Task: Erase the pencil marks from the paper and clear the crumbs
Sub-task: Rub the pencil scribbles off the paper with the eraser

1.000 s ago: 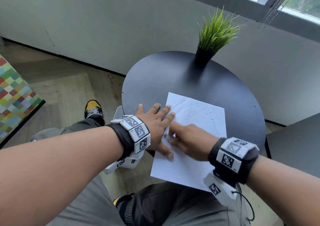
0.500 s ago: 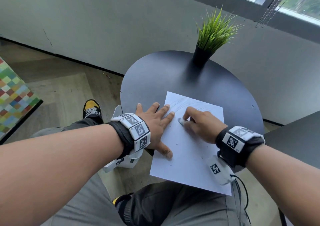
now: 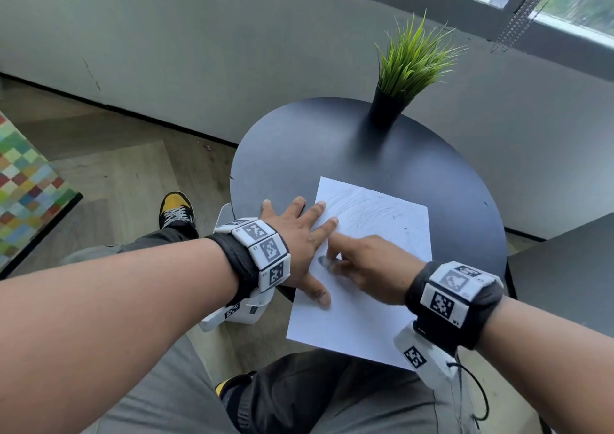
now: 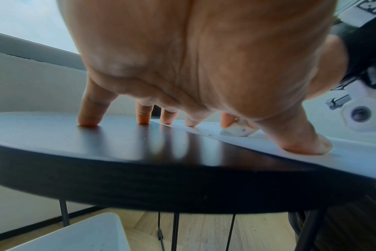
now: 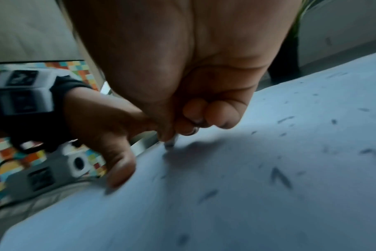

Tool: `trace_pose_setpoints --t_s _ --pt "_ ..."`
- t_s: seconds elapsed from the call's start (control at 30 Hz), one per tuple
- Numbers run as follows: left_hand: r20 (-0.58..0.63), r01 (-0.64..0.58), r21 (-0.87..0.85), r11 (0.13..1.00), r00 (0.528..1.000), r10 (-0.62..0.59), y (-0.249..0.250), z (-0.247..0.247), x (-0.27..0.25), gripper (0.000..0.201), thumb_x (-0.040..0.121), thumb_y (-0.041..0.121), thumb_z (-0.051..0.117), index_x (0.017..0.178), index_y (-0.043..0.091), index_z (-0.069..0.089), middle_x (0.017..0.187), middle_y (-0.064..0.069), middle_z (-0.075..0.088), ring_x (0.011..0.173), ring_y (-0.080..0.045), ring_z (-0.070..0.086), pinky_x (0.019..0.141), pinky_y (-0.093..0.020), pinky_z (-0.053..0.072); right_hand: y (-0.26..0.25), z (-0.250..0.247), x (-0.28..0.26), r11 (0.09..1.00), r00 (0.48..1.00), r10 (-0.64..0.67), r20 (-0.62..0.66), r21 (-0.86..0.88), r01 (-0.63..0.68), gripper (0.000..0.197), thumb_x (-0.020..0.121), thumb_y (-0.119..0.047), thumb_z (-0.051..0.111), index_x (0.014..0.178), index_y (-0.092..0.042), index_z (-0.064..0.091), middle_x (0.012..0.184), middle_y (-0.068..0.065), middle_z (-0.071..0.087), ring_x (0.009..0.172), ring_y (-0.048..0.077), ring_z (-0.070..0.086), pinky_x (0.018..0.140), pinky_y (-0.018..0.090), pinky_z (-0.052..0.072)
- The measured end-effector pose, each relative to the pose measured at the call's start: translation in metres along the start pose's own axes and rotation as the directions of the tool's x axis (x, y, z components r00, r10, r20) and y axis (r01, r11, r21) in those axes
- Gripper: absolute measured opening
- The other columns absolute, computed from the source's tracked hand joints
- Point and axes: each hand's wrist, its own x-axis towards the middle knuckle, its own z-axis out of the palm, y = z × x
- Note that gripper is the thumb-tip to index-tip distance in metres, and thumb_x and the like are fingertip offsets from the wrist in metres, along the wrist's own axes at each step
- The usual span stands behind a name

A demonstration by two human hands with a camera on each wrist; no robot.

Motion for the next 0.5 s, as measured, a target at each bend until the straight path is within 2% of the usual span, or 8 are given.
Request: trace_pose_setpoints --t_s 0.13,0.2,0.3,0.37,0.43,0.5 --pt "-0.001 0.005 0.022 1.000 1.000 -0.005 0.001 -0.001 0.002 0.141 0.045 0.103 0.046 0.155 0.035 -0.012 0.165 0.004 -0.014 0.150 -0.031 -0.007 0.106 -0.073 0.017 0.031 -0.024 0.011 0.976 0.969 0.209 -0.134 0.095 -0.197 0.019 0.095 -0.048 0.050 0.095 -0.028 0.051 0.074 -0.010 0.056 0.078 0.020 0.054 0.068 0.030 0.042" --pt "0.000 0.007 0.022 1.000 1.000 -0.007 0.001 0.000 0.001 0.142 0.045 0.103 0.046 0.155 0.035 -0.012 0.165 0.004 -0.014 0.150 -0.031 -0.007 0.106 -0.073 0.017 0.025 -0.017 0.006 0.985 0.978 0.168 -0.126 0.073 -0.159 0.018 0.096 -0.044 0.049 0.095 -0.027 0.050 0.071 -0.008 0.055 0.076 0.023 0.054 0.068 0.032 0.043" --pt "-0.001 0.007 0.018 1.000 1.000 -0.007 0.000 0.001 0.001 0.142 0.044 0.103 0.047 0.154 0.036 -0.013 0.165 0.004 -0.015 0.151 -0.032 -0.008 0.106 -0.074 0.016 0.003 -0.001 -0.006 0.999 1.000 0.028 0.013 0.038 -0.028 0.020 0.097 -0.046 0.048 0.097 -0.026 0.050 0.073 -0.001 0.059 0.074 0.023 0.054 0.069 0.035 0.045" --pt "-0.004 0.005 0.025 1.000 1.000 -0.004 0.001 -0.001 0.002 0.141 0.044 0.103 0.047 0.153 0.038 -0.013 0.165 0.004 -0.014 0.150 -0.032 -0.006 0.105 -0.073 0.019 0.017 -0.012 -0.002 0.989 0.991 0.129 -0.038 0.071 -0.126 0.020 0.095 -0.048 0.050 0.098 -0.028 0.053 0.076 -0.006 0.059 0.078 0.019 0.054 0.072 0.032 0.043" --pt "-0.008 0.004 0.035 0.999 1.000 -0.004 0.002 -0.002 0.003 0.140 0.043 0.103 0.046 0.153 0.040 -0.013 0.165 0.005 -0.012 0.150 -0.032 -0.005 0.104 -0.071 0.021 0.034 -0.025 0.001 0.966 0.960 0.247 -0.131 0.117 -0.232 0.020 0.095 -0.049 0.051 0.095 -0.029 0.052 0.079 -0.008 0.059 0.081 0.019 0.055 0.073 0.031 0.044" --pt "-0.002 0.004 0.036 0.999 1.000 -0.004 0.002 -0.002 0.001 0.139 0.044 0.103 0.047 0.153 0.040 -0.013 0.165 0.005 -0.012 0.150 -0.032 -0.004 0.103 -0.072 0.021 0.028 -0.020 -0.001 0.971 0.964 0.233 -0.127 0.092 -0.222 0.020 0.096 -0.047 0.048 0.096 -0.027 0.049 0.077 -0.005 0.059 0.079 0.022 0.055 0.071 0.033 0.045"
